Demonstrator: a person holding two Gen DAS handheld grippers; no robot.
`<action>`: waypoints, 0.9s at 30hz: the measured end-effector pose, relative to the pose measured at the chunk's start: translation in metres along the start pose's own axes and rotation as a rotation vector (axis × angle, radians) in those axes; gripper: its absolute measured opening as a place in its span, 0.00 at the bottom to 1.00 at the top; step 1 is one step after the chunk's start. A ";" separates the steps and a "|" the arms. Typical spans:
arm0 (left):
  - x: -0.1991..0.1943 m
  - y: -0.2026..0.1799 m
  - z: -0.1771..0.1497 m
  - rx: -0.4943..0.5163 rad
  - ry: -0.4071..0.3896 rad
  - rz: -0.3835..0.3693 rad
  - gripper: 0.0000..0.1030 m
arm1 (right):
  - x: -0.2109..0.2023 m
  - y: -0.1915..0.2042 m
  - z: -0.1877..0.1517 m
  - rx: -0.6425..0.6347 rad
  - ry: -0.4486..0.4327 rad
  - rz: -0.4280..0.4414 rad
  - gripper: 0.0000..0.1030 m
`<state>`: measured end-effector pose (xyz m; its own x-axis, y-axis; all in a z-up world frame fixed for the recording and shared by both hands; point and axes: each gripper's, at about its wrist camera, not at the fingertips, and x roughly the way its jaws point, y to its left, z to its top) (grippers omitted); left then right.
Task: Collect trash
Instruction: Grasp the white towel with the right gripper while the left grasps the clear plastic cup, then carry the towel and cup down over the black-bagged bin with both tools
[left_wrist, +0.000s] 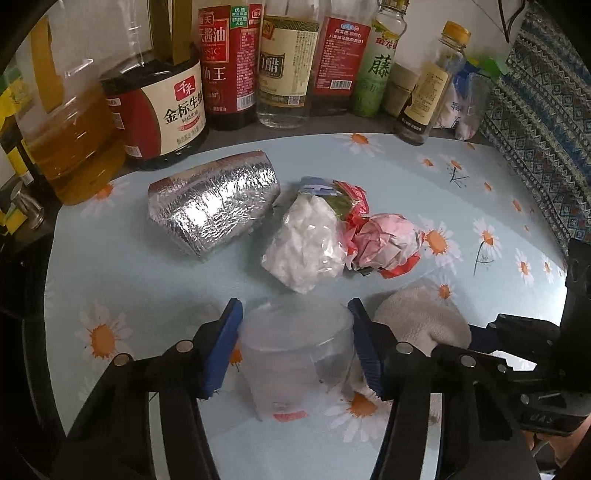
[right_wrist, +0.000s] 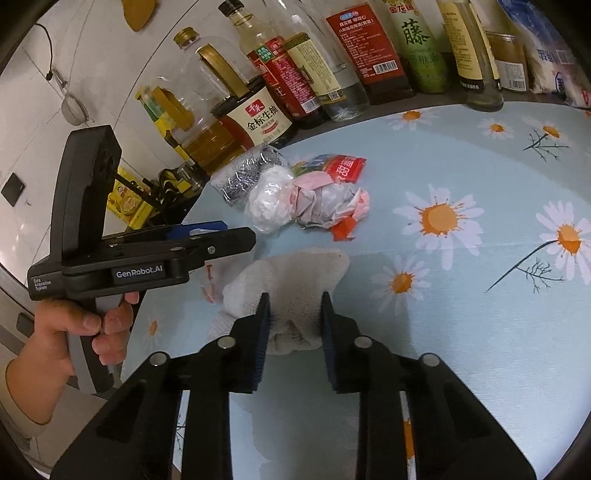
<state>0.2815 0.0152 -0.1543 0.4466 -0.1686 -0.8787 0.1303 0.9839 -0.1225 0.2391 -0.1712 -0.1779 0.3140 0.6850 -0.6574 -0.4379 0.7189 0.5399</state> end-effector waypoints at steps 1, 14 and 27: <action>-0.001 0.000 -0.001 0.004 -0.003 0.001 0.55 | -0.001 0.000 -0.001 -0.003 -0.002 -0.001 0.24; -0.023 -0.001 -0.015 0.010 -0.047 0.012 0.55 | -0.021 0.007 -0.003 -0.023 -0.036 -0.014 0.21; -0.070 0.003 -0.060 -0.036 -0.091 0.013 0.55 | -0.053 0.036 -0.027 -0.099 -0.047 -0.018 0.21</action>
<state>0.1970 0.0334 -0.1208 0.5268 -0.1589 -0.8350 0.0929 0.9873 -0.1292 0.1840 -0.1844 -0.1374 0.3607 0.6788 -0.6396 -0.5122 0.7173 0.4724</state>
